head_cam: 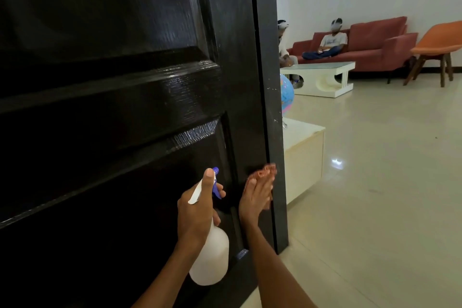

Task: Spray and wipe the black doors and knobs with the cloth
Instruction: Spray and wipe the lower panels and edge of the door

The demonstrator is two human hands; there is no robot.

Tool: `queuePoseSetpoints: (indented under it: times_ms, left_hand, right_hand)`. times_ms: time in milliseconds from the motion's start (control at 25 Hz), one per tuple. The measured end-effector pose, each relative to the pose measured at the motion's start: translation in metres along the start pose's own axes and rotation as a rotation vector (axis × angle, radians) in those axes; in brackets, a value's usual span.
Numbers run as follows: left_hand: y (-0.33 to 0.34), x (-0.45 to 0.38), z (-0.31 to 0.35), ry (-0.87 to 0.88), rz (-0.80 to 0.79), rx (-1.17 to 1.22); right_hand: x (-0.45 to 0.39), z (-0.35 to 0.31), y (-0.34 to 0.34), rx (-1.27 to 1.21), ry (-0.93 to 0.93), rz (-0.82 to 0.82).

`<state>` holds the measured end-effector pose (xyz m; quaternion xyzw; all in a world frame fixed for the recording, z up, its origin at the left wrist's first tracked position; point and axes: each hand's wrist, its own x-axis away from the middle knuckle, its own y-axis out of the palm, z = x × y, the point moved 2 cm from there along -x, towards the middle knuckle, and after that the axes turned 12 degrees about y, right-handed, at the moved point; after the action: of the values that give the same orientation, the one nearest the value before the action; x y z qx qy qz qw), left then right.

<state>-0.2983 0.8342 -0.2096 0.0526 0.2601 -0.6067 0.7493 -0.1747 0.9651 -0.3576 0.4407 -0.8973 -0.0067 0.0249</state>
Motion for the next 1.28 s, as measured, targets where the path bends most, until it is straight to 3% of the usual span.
queuePoseSetpoints:
  times_ms: [120,280,640,800,960,1040,1160,1280]
  left_hand:
    - [0.013,0.008,-0.019,-0.036,-0.013,-0.032]
    - [0.031,0.021,-0.029,-0.069,-0.056,-0.024]
    - [0.065,-0.003,0.014,-0.001,-0.061,0.059]
    - [0.074,-0.04,0.055,0.077,-0.039,0.054]
    - [0.075,-0.065,0.072,0.099,-0.005,0.017]
    - [0.072,-0.076,0.075,0.107,-0.001,0.03]
    - [0.075,-0.09,0.083,0.124,-0.005,0.031]
    - [0.09,-0.102,0.084,0.135,-0.016,0.019]
  right_hand:
    - [-0.008,0.063,0.003,-0.066,0.498,-0.006]
    - [-0.022,0.074,-0.026,-0.335,0.716,-0.101]
    - [-0.043,-0.103,-0.09,-0.53,0.177,-0.097]
    - [-0.086,-0.172,-0.053,-0.256,-0.113,-0.18]
    - [-0.122,-0.213,-0.023,0.136,-0.253,-0.022]
    - [-0.142,-0.242,-0.025,0.278,-0.474,0.025]
    - [-0.172,-0.278,-0.031,0.361,-0.747,0.058]
    - [-0.178,-0.261,-0.027,0.401,-0.811,0.092]
